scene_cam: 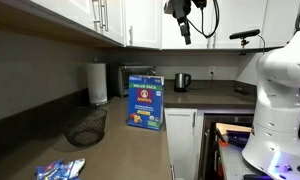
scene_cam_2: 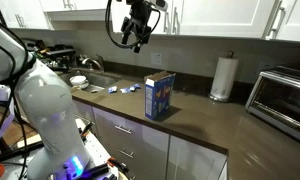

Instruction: Pick up one sachet from the countertop and put it in the blue box.

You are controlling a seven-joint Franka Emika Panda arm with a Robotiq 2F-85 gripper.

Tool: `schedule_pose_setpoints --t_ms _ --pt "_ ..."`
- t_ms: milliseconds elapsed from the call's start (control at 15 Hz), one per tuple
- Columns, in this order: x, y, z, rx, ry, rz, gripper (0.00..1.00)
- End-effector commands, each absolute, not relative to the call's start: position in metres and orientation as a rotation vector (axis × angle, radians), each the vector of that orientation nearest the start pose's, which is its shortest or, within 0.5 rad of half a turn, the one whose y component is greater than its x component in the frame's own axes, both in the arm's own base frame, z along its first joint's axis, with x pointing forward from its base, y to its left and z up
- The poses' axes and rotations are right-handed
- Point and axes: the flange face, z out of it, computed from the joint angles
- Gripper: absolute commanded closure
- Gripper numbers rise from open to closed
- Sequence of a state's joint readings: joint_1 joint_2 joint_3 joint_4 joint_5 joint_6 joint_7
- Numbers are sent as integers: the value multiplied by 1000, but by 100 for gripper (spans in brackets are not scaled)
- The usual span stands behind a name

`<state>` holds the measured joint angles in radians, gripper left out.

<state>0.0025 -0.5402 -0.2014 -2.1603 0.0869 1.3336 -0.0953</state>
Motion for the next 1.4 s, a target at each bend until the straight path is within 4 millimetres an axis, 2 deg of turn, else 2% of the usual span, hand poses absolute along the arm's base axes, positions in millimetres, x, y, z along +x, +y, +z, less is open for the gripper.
schedule_pose_setpoints --t_ms 0,133,333,533,867,1133,1333 --pt "345 -75 580 -2888 75 392 0" --pt "351 -71 576 -2888 60 405 0" --pt "369 -44 554 -2910 -21 480 0" --pt "387 -7 530 -2945 -121 561 0" --pt "410 73 481 -3018 -353 636 0" --pt "426 131 450 -3071 -520 510 0" --pt "432 162 444 -3069 -612 285 0"
